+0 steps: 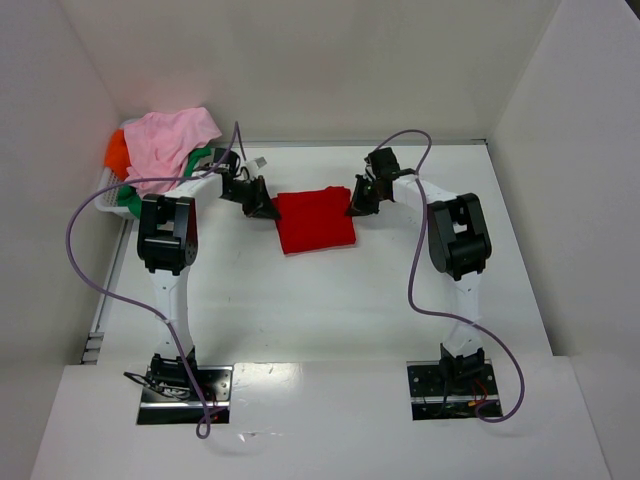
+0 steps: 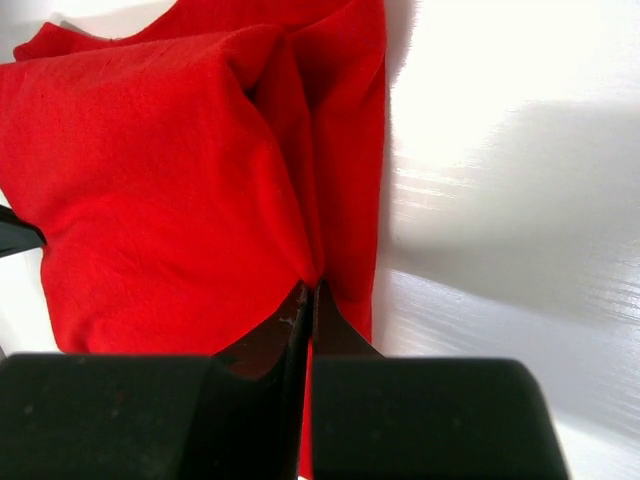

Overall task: Fold and stack the t-shirts
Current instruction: Smooth out wrinkles on the folded tshirt

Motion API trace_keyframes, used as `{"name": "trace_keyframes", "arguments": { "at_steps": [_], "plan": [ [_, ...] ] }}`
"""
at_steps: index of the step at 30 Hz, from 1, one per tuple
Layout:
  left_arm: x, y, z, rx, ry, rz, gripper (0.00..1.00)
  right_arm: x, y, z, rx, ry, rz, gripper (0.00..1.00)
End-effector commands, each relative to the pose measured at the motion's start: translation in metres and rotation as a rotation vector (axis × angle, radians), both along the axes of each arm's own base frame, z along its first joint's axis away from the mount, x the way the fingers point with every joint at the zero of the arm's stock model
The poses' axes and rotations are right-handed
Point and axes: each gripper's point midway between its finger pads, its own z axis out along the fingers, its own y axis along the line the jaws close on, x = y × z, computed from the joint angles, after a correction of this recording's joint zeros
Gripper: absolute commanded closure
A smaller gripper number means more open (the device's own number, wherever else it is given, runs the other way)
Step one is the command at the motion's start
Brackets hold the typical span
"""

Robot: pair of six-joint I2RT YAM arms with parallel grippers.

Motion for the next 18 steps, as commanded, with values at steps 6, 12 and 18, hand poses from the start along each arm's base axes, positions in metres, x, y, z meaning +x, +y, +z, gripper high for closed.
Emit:
{"name": "trace_keyframes", "arguments": {
  "at_steps": [6, 12, 18],
  "plan": [
    [0.011, 0.013, 0.026, -0.006, -0.082, -0.007, 1.0, 0.015, -0.01, 0.011, -0.016, -0.069, -0.013, 0.95],
    [0.005, 0.006, 0.046, -0.066, -0.118, -0.055, 0.56, 0.016, -0.002, 0.032, 0.028, -0.085, 0.025, 0.53],
    [-0.011, 0.005, 0.068, -0.083, -0.142, -0.071, 0.36, 0.018, -0.004, 0.072, 0.028, -0.166, 0.021, 0.35]
  ]
}}
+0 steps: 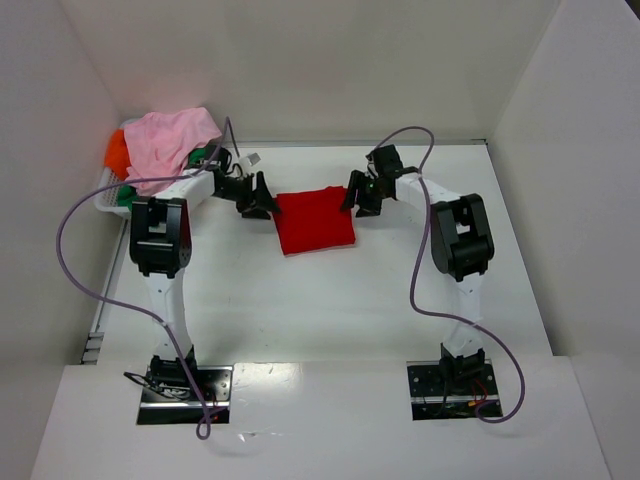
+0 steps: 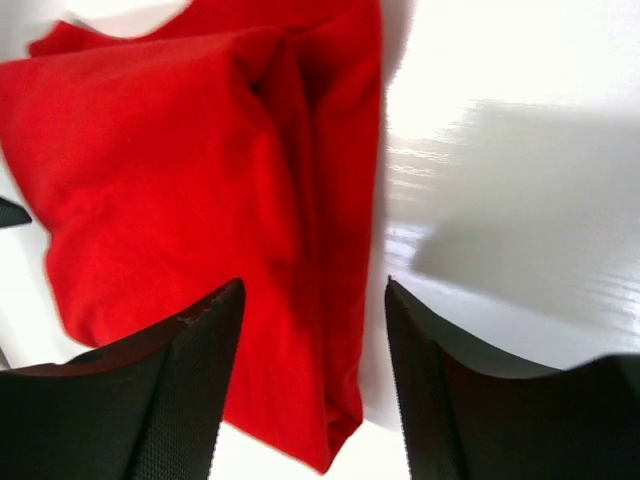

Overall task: Fold and stack the t-shirts
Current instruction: Smooth out wrinkles on the folded tshirt, then put the neatly folded tshirt into the corner of the board with the right arm

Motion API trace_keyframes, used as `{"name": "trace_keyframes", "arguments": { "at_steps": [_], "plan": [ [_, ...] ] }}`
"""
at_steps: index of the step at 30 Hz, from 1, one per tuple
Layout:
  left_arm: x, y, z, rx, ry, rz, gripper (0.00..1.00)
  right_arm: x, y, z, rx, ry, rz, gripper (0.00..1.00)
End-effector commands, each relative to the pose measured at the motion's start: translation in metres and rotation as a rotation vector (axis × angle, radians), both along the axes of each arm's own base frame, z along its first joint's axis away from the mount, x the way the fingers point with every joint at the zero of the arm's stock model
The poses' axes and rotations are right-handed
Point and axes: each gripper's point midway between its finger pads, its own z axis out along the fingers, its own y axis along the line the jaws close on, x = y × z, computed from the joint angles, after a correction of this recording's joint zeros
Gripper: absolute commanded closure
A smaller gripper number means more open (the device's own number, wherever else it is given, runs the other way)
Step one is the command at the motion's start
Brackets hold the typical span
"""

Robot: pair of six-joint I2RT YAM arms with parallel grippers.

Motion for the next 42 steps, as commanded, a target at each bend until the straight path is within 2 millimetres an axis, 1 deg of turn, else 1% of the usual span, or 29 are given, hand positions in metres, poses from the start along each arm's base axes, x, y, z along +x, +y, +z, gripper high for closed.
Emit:
{"name": "trace_keyframes", "arguments": {
  "at_steps": [1, 2, 4, 5, 7, 8, 9, 10, 11, 12, 14, 15, 17, 18, 19, 20, 21, 22, 25, 27, 31, 32, 33, 34, 35, 36, 37, 39, 42],
  "plan": [
    [-0.01, -0.004, 0.052, -0.057, -0.117, -0.049, 0.36, 0.015, -0.001, 0.067, 0.027, -0.153, 0.003, 0.37],
    [-0.016, -0.003, 0.046, -0.056, -0.102, -0.049, 0.36, 0.015, -0.007, 0.067, 0.022, -0.158, 0.001, 0.38],
    [-0.024, -0.004, 0.045, -0.066, -0.099, -0.053, 0.36, 0.013, -0.005, 0.068, 0.033, -0.155, 0.01, 0.42],
    [-0.029, -0.005, 0.041, -0.074, -0.081, -0.057, 0.36, 0.009, -0.003, 0.06, 0.039, -0.13, 0.02, 0.43],
    [-0.041, -0.015, 0.035, -0.079, -0.066, -0.07, 0.36, 0.004, -0.001, 0.055, 0.054, -0.116, 0.033, 0.43],
    [-0.041, -0.013, 0.028, -0.061, -0.058, -0.055, 0.37, 0.001, -0.002, 0.049, 0.052, -0.109, 0.033, 0.43],
    [-0.04, -0.018, 0.032, -0.052, -0.069, -0.039, 0.37, 0.001, -0.002, 0.049, 0.052, -0.109, 0.033, 0.43],
    [-0.043, -0.019, 0.026, -0.029, -0.053, -0.019, 0.37, 0.0, -0.004, 0.046, 0.046, -0.098, 0.019, 0.41],
    [-0.043, -0.021, 0.022, 0.007, -0.049, 0.006, 0.37, 0.001, -0.005, 0.045, 0.037, -0.1, 0.013, 0.4],
    [-0.035, -0.014, 0.013, 0.093, -0.036, 0.092, 0.37, 0.001, -0.005, 0.045, 0.037, -0.1, 0.013, 0.39],
    [-0.026, -0.013, 0.017, 0.178, -0.078, 0.175, 0.34, 0.009, -0.007, 0.051, 0.019, -0.131, 0.004, 0.39],
    [-0.018, -0.004, 0.018, 0.236, -0.103, 0.274, 0.34, 0.009, -0.008, 0.046, 0.012, -0.126, 0.01, 0.46],
    [-0.015, -0.007, 0.02, 0.237, -0.123, 0.329, 0.34, 0.015, -0.009, 0.047, 0.0, -0.142, 0.013, 0.52],
    [-0.008, -0.008, 0.025, 0.218, -0.153, 0.357, 0.32, 0.014, -0.009, 0.039, -0.01, -0.134, 0.022, 0.57],
    [-0.008, -0.01, 0.022, 0.22, -0.142, 0.385, 0.31, 0.015, -0.009, 0.035, -0.013, -0.12, 0.023, 0.57],
    [-0.004, -0.008, 0.022, 0.227, -0.148, 0.405, 0.3, 0.018, -0.009, 0.034, -0.018, -0.127, 0.032, 0.58],
    [-0.006, -0.011, 0.009, 0.248, -0.129, 0.4, 0.28, 0.017, -0.009, 0.029, -0.02, -0.118, 0.032, 0.58],
    [-0.005, -0.015, 0.005, 0.252, -0.124, 0.403, 0.27, 0.018, -0.009, 0.025, -0.027, -0.111, 0.039, 0.58],
    [-0.002, -0.022, -0.009, 0.244, -0.101, 0.41, 0.24, 0.017, -0.009, 0.02, -0.03, -0.102, 0.04, 0.65],
    [0.0, -0.02, -0.019, 0.255, -0.08, 0.436, 0.23, 0.019, -0.009, 0.021, -0.028, -0.111, 0.039, 0.69],
    [0.004, -0.012, -0.026, 0.291, -0.072, 0.487, 0.18, 0.019, -0.01, 0.016, -0.037, -0.103, 0.034, 0.74],
    [0.008, -0.012, -0.023, 0.287, -0.081, 0.489, 0.17, 0.019, -0.01, 0.016, -0.041, -0.108, 0.041, 0.74],
    [0.004, -0.012, -0.031, 0.298, -0.058, 0.485, 0.17, 0.019, -0.011, 0.011, -0.043, -0.099, 0.042, 0.71],
    [0.008, -0.012, -0.026, 0.293, -0.069, 0.487, 0.17, 0.023, -0.012, 0.014, -0.05, -0.111, 0.034, 0.65],
    [0.007, -0.012, -0.031, 0.297, -0.061, 0.486, 0.17, 0.021, -0.015, 0.007, -0.072, -0.1, 0.036, 0.58],
    [0.01, -0.015, -0.026, 0.285, -0.068, 0.48, 0.17, 0.021, -0.015, 0.005, -0.08, -0.095, 0.046, 0.43],
    [0.01, -0.016, -0.024, 0.278, -0.066, 0.474, 0.17, 0.026, -0.017, 0.008, -0.091, -0.108, 0.036, 0.36],
    [0.01, -0.016, -0.024, 0.282, -0.071, 0.468, 0.17, 0.026, -0.017, 0.008, -0.095, -0.112, 0.043, 0.25],
    [0.01, -0.015, -0.018, 0.289, -0.084, 0.456, 0.17, 0.024, -0.016, 0.004, -0.087, -0.101, 0.051, 0.17]
  ]
}}
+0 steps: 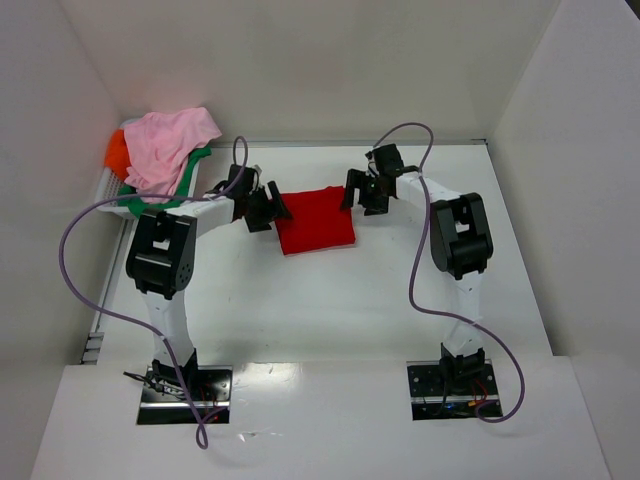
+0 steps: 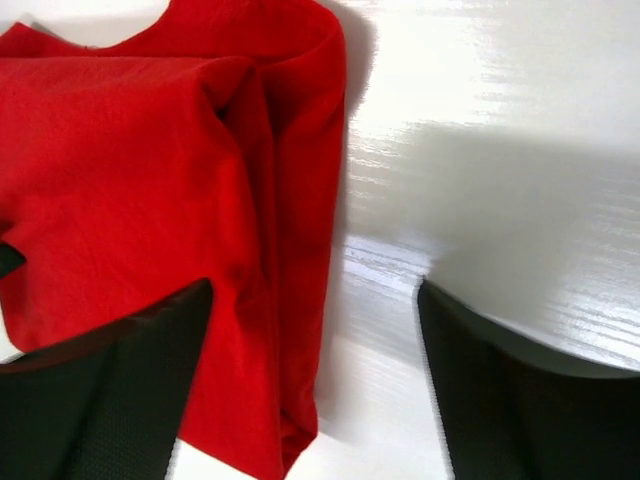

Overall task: Fold and stack the t-shirts
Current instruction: Put the neatly folded tshirt into the corner of the board with the right arm

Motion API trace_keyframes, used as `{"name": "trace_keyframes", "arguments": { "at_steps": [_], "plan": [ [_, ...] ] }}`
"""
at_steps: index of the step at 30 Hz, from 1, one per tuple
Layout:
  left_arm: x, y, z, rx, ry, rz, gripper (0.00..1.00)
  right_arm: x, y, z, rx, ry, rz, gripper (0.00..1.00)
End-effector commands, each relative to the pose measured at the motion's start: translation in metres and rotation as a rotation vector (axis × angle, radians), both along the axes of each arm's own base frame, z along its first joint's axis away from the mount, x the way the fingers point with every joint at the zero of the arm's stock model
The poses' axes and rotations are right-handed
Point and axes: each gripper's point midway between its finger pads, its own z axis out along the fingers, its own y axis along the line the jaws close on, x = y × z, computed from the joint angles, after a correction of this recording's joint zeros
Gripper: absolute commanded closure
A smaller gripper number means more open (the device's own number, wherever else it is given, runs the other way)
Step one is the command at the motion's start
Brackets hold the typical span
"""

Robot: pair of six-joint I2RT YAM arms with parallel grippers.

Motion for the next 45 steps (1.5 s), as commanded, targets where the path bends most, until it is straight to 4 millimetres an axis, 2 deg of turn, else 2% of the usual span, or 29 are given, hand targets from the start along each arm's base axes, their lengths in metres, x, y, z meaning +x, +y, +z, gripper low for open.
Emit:
{"name": "trace_keyframes", "arguments": {
  "at_steps": [1, 5, 8, 9, 14, 18, 22, 25, 29, 30, 35, 42, 45],
  "plan": [
    [0.012, -0.002, 0.011, 0.008, -0.036, -0.005, 0.17, 0.014, -0.002, 0.002, -0.011, -0.032, 0.005, 0.09],
    [0.01, -0.002, 0.012, 0.01, -0.027, -0.019, 0.17, 0.015, 0.005, 0.005, 0.03, -0.031, 0.023, 0.0],
    [0.007, -0.009, 0.017, -0.024, -0.02, -0.047, 0.17, 0.012, 0.013, 0.005, 0.078, -0.025, 0.032, 0.0],
    [0.009, -0.007, 0.015, -0.036, -0.021, -0.047, 0.17, 0.008, 0.014, -0.002, 0.086, 0.0, 0.029, 0.0],
    [0.01, -0.008, 0.017, -0.068, -0.014, -0.062, 0.17, 0.001, 0.024, -0.006, 0.154, 0.027, 0.053, 0.0],
    [0.007, -0.006, 0.006, -0.051, 0.021, -0.074, 0.17, -0.003, 0.027, -0.02, 0.176, 0.053, 0.051, 0.0],
    [0.008, -0.008, 0.005, -0.059, 0.024, -0.081, 0.17, -0.008, 0.027, -0.032, 0.176, 0.087, 0.053, 0.0],
    [0.012, -0.005, 0.003, -0.059, 0.025, -0.072, 0.17, -0.011, 0.027, -0.038, 0.171, 0.106, 0.052, 0.08],
    [0.01, -0.004, 0.002, -0.058, 0.034, -0.071, 0.17, -0.018, 0.023, -0.047, 0.157, 0.129, 0.043, 0.1],
    [0.012, 0.0, 0.002, -0.058, 0.034, -0.062, 0.17, -0.026, 0.027, -0.051, 0.151, 0.149, 0.053, 0.11],
    [0.012, 0.01, 0.008, -0.049, 0.026, -0.057, 0.17, -0.029, 0.025, -0.063, 0.081, 0.163, 0.02, 0.16],
    [0.012, 0.014, 0.011, -0.041, 0.015, -0.075, 0.17, -0.035, 0.044, -0.066, 0.0, 0.164, 0.042, 0.19],
    [0.015, 0.017, 0.01, -0.044, 0.011, -0.079, 0.17, -0.037, 0.044, -0.069, -0.021, 0.169, 0.03, 0.32]
  ]
}}
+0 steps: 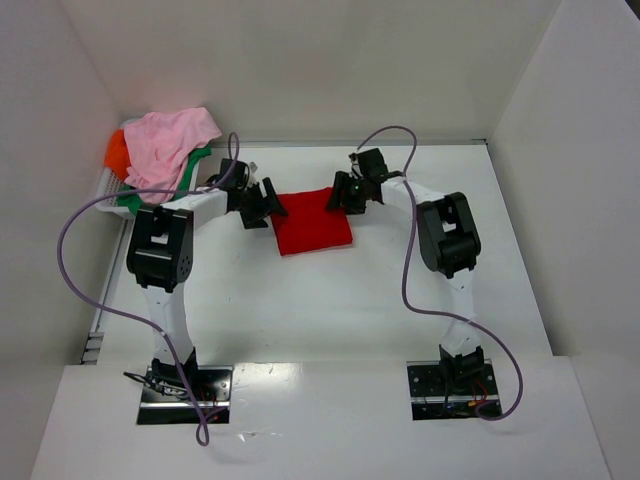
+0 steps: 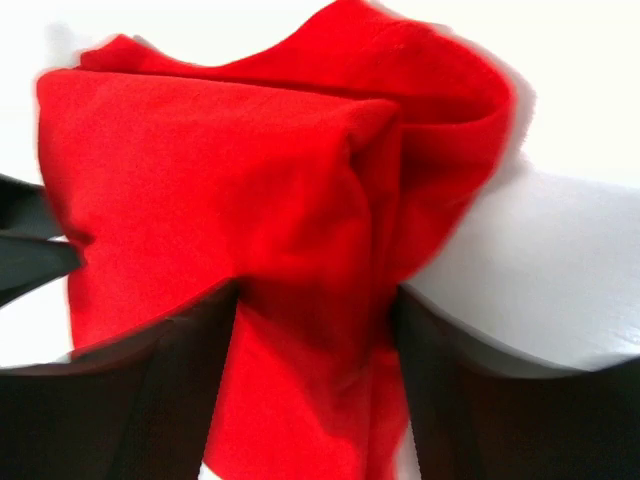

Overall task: Fold and stack the t-shirts
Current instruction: Put the neatly folded tshirt into the corner of the board with the right arm

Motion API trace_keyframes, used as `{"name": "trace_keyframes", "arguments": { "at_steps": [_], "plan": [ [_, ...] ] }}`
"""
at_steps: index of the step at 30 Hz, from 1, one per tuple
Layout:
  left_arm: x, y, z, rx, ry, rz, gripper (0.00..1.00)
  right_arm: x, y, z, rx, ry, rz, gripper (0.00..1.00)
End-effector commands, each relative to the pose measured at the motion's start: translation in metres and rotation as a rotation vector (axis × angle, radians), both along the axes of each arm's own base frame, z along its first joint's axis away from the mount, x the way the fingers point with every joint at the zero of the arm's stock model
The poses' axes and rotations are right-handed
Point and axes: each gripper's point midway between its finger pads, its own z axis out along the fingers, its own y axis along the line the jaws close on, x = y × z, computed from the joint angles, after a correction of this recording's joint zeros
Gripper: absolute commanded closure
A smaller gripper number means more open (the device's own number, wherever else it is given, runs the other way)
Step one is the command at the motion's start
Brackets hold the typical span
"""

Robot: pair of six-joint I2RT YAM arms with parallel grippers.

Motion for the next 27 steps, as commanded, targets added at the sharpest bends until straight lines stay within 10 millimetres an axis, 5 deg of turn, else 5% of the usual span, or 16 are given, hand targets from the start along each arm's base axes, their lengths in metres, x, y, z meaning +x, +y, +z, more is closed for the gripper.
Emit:
{"name": "trace_keyframes", "arguments": {
  "at_steps": [1, 4, 5, 8, 12, 19, 27],
  "plan": [
    [0.007, 0.005, 0.009, 0.009, -0.032, -0.021, 0.17, -0.036, -0.013, -0.062, -0.156, 0.178, -0.032, 0.42],
    [0.008, 0.009, 0.01, 0.006, -0.036, -0.023, 0.17, -0.03, -0.021, -0.063, -0.203, 0.161, -0.065, 0.67],
    [0.009, 0.009, 0.014, 0.005, -0.045, -0.023, 0.17, -0.028, -0.024, -0.062, -0.215, 0.162, -0.083, 0.86],
    [0.012, 0.019, 0.019, 0.009, -0.06, -0.008, 0.17, -0.02, -0.034, -0.06, -0.275, 0.14, -0.125, 1.0],
    [0.009, 0.025, 0.027, -0.011, -0.072, -0.012, 0.17, -0.001, -0.051, -0.044, -0.332, 0.097, -0.151, 1.0],
    [0.007, 0.038, 0.039, -0.018, -0.102, -0.059, 0.17, 0.042, -0.126, -0.016, -0.471, 0.024, -0.228, 1.0],
    [0.01, 0.049, 0.051, 0.063, -0.145, -0.077, 0.17, 0.073, -0.248, 0.008, -0.615, 0.003, -0.392, 0.98]
  ]
}}
